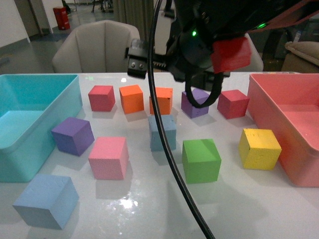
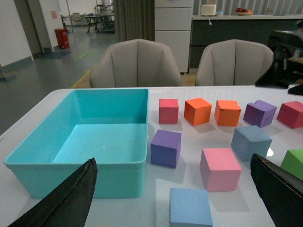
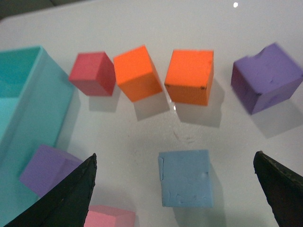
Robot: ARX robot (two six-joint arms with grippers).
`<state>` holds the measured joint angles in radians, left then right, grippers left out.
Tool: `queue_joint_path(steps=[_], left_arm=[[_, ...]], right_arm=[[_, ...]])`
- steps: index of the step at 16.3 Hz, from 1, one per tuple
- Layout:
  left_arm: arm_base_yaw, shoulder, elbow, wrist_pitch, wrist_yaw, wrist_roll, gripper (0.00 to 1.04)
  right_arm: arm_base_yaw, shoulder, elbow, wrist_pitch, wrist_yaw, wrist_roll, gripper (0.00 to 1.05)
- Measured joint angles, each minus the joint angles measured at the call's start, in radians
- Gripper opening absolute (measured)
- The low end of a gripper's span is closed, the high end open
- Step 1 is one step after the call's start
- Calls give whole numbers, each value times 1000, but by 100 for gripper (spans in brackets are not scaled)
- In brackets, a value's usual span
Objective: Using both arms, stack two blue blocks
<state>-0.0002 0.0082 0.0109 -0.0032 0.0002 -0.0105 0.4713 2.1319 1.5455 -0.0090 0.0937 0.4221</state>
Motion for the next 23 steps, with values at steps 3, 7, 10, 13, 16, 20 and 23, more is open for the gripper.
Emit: queue_joint_path(steps=[3, 7, 10, 13, 16, 20, 23], left_arm=[[0, 0, 0, 0, 0, 0, 98], [0, 0, 0, 0, 0, 0, 98], [0, 0, 0, 1, 1, 0, 98], [0, 0, 0, 0, -1, 0, 98], [0, 0, 0, 0, 0, 0, 98], [0, 0, 0, 0, -1, 0, 98], [0, 0, 0, 0, 0, 0, 98]], right_arm=[[-31, -633, -654, 350, 111, -74, 98], [-35, -767, -793, 374, 143, -108, 98], [-50, -866, -893, 454, 160, -169, 96], [-194, -1224, -1196, 505, 199, -373, 58], [-344, -1633, -1344, 290, 50, -407, 19], [-480, -1744, -1434, 269, -78, -417, 2], [-472, -1815, -1465, 246, -94, -417, 2]])
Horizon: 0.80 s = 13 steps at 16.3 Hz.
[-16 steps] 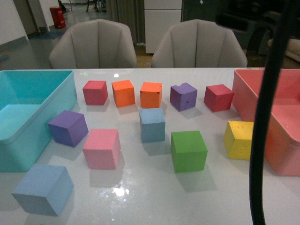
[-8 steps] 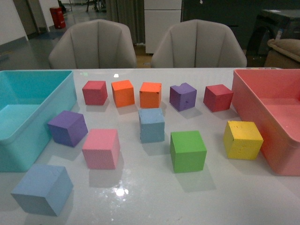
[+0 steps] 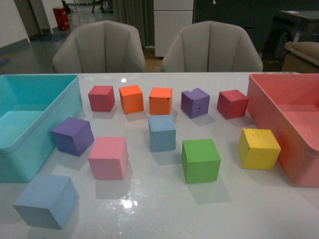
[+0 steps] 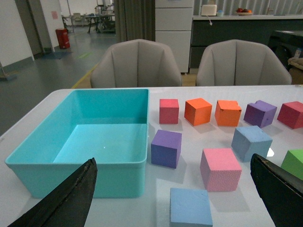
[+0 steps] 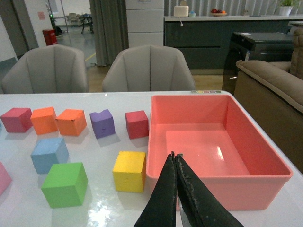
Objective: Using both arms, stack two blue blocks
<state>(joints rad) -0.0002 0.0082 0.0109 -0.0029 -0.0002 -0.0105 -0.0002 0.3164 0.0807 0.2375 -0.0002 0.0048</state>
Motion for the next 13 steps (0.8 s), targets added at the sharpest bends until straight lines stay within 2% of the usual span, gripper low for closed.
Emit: queue_joint_path(steps=[8, 9, 13], left_arm=[[0, 0, 0, 0, 0, 0, 98], [0, 0, 0, 0, 0, 0, 98], [0, 0, 0, -1, 0, 0, 98]], right_arm=[[0, -145, -69, -66, 0, -1, 2], [0, -251, -69, -225, -2, -1, 2], [0, -312, -69, -241, 0, -2, 2]])
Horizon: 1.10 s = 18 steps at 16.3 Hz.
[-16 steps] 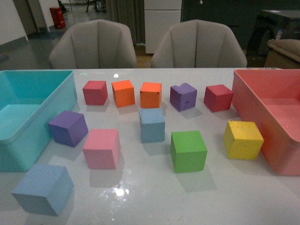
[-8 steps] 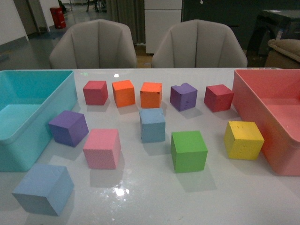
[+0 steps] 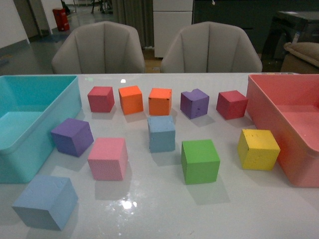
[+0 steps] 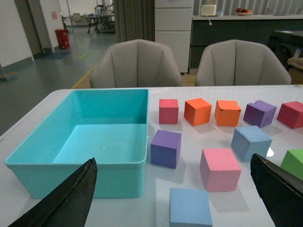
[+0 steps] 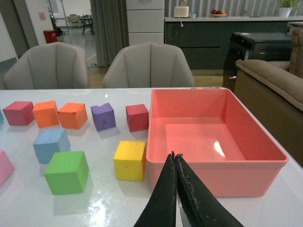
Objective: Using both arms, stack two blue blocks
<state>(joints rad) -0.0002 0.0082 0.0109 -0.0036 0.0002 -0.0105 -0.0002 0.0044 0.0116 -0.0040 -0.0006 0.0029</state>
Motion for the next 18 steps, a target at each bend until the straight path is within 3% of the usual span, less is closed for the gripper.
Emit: queue_joint_path(steps=[6, 7, 9, 13, 18], left_arm=[[0, 0, 0, 1, 0, 0, 98], [0, 0, 0, 1, 0, 0, 98], [0, 0, 0, 0, 0, 0, 98], [0, 0, 0, 0, 0, 0, 98], [0, 0, 0, 1, 0, 0, 98]], right_arm=[[0, 0, 0, 1, 0, -1, 3], [0, 0, 0, 1, 0, 0, 15], [0, 0, 0, 1, 0, 0, 26], [0, 0, 0, 1, 0, 0, 38], [0, 0, 0, 1, 0, 0, 86]])
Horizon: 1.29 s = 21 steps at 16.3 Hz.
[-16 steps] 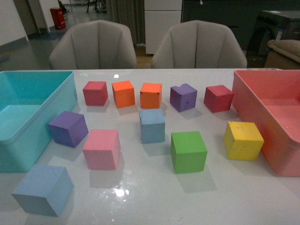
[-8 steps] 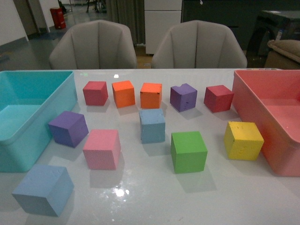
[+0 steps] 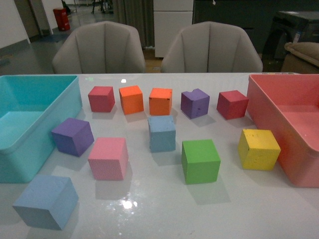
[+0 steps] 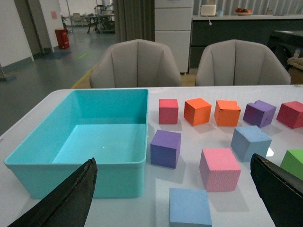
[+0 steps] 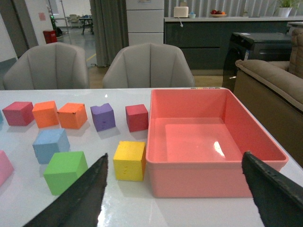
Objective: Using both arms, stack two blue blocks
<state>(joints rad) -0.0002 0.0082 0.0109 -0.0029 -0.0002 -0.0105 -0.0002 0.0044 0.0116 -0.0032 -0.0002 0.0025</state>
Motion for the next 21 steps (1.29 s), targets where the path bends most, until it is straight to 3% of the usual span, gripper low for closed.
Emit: queue_joint_path(steps=[2, 8, 10, 12, 14, 18, 21], left_arm=[[0, 0, 0, 0, 0, 0, 98], [0, 2, 1, -11, -2, -1, 98], [-24, 112, 84, -210, -51, -11, 98], [-14, 148, 126, -204, -29, -11, 98], [22, 299, 178, -5, 22, 2, 98], [14, 922, 246, 435, 121, 20, 98], [-4, 1316, 314, 498, 176, 27, 98]], right_arm=[[0, 0, 0, 0, 0, 0, 100], [0, 0, 0, 0, 0, 0, 98], [0, 0, 0, 0, 0, 0, 98], [0, 0, 0, 0, 0, 0, 98], [0, 0, 0, 0, 0, 0, 98], [0, 0, 0, 0, 0, 0, 98], [0, 0, 0, 0, 0, 0, 98]])
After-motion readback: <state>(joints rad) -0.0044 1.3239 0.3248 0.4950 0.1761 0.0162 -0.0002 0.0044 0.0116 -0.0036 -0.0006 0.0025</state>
